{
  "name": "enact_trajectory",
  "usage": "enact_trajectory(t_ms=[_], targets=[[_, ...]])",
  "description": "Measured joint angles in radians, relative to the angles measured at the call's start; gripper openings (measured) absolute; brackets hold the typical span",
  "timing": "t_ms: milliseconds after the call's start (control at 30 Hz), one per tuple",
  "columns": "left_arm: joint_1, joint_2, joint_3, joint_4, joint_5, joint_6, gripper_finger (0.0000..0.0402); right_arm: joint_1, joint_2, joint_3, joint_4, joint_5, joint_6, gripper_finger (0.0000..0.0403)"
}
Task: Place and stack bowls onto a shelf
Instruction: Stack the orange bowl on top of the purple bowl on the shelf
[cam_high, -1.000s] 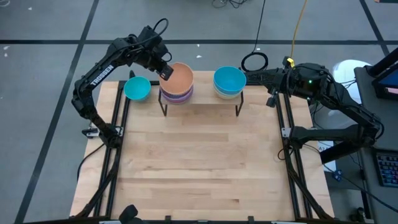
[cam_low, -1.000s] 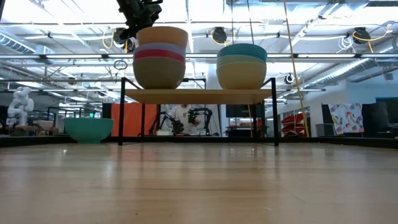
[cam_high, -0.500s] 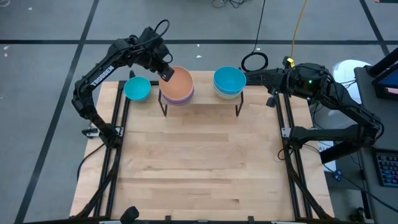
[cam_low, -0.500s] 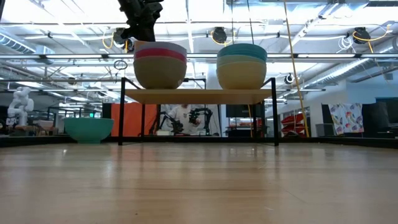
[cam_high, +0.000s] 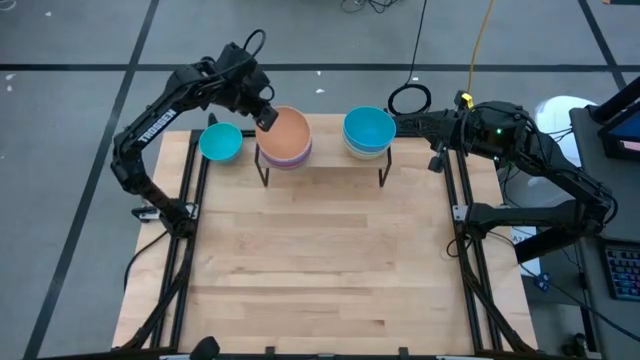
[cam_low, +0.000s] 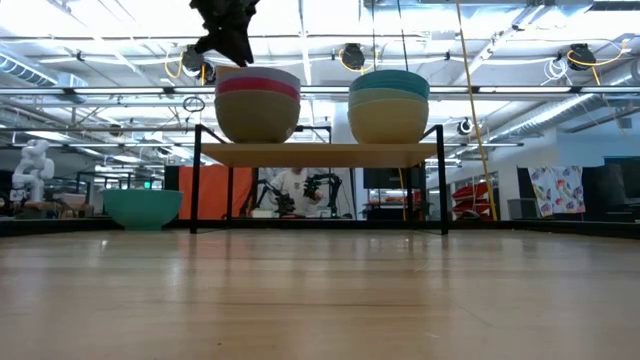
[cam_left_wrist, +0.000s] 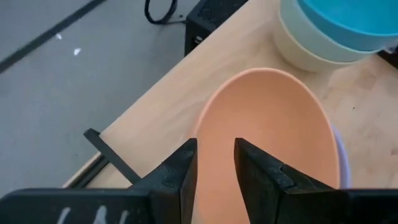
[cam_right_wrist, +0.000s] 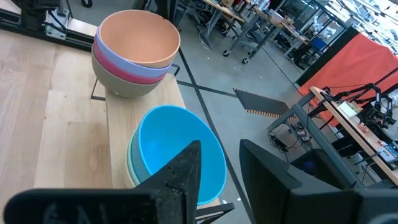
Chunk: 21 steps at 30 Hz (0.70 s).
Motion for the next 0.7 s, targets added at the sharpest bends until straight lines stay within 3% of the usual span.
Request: enact_trajectory(t_ms=[300, 567, 700], targets=[[-0.013, -0.015, 0.0, 0.02, -0.07, 0.022, 0.0103, 0.0, 0.0, 0.0, 0.0, 0.0, 0.0, 0.0102], [-0.012, -0.015, 0.0, 0.047, -0.078, 0.027, 0.0011, 0.0, 0.0, 0.0, 0.0, 0.0, 0.0, 0.0102], [-0.012, -0.015, 0.0, 0.066, -0.139, 0.024, 0.0008, 0.0, 0.0, 0.0, 0.0, 0.0, 0.0, 0.0102]])
